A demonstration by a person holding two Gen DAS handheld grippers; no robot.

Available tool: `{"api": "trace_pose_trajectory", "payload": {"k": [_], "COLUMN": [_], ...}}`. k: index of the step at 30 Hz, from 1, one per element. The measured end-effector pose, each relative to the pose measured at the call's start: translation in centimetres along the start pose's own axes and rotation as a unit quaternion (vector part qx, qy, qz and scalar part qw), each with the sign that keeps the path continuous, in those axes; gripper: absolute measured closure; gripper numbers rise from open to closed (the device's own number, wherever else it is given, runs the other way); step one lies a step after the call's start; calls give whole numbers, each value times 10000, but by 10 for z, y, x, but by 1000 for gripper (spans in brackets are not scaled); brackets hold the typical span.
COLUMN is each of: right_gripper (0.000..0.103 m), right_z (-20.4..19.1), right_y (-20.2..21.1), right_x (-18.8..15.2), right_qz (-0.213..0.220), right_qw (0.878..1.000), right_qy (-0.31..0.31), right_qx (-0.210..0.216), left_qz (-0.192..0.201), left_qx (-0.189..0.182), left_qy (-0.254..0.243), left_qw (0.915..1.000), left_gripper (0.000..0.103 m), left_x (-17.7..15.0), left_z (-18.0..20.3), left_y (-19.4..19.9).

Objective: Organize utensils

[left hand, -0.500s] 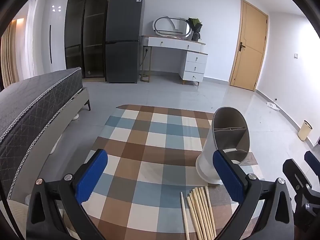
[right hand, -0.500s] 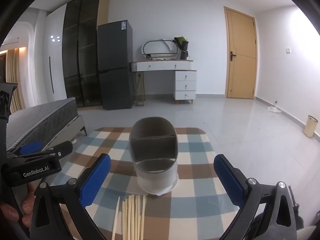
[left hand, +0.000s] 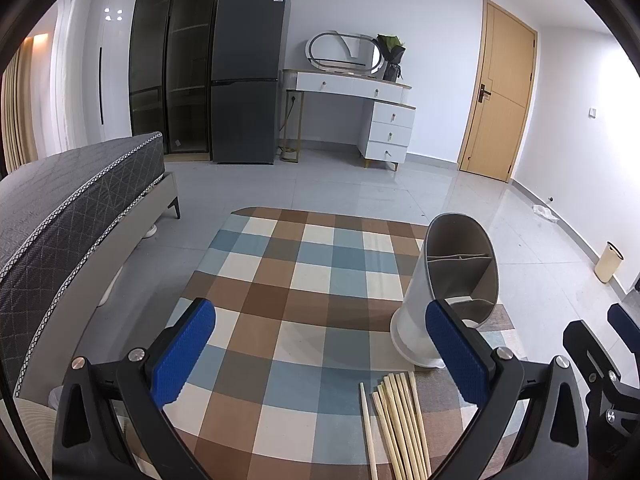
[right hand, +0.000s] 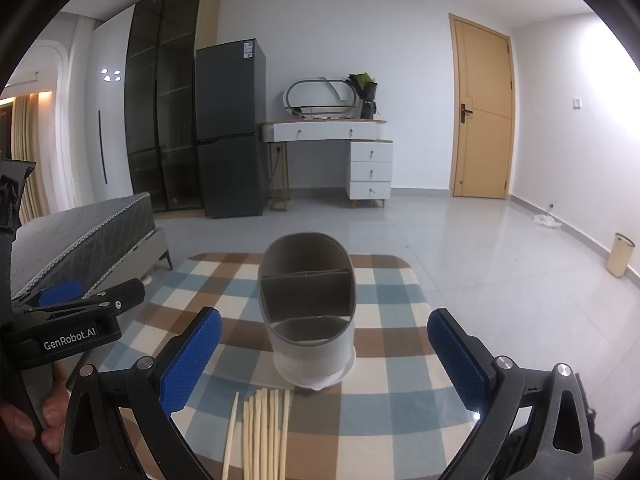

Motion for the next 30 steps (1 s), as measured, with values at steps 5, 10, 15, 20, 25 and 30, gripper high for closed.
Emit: {"api": "trace_pose_trajectory", "payload": {"k": [5,10,15,20,25,30], "right_gripper": [0,0,0,0,0,5], "right_z": [0,0,1,1,0,0], "right_y": [0,0,0,-1,-7,-27], "right_x": [0,0,-1,-1,-5,-14], "right_qz": [-3,3,-15,-71,-252,-808], "right_qw": [10000,10000,10000,10000,9996,9966], "right_qy": [-4,3,2,2,10,-54], "right_qx": [1,-1,1,17,85,179], "left_qz": [-3,-2,-24,-102,-153,-574], "left_qx": [-6,11,3,-12,-22,32], "left_qy": [8,-23,-14,-40,-36,-23], "left_qw": [10000,10000,10000,9999,9999,9983], "left_gripper": [1,1,1,1,1,1], "left_x": [1,0,0,-1,-4,-12], "left_z": [-1,0,-1,-1,1,-4], "left_y": [0,2,2,1,-6,-21]}}
Point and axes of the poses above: each gripper's, at about its wrist camera, not at the fingertips, and y roughly against the way its jaws point, z to its right, x to its top, the point moved 3 cm from there along -y, roughly the way its jaws point, and after that the axes turned 12 degrees about -y, right-handed, at the moved point
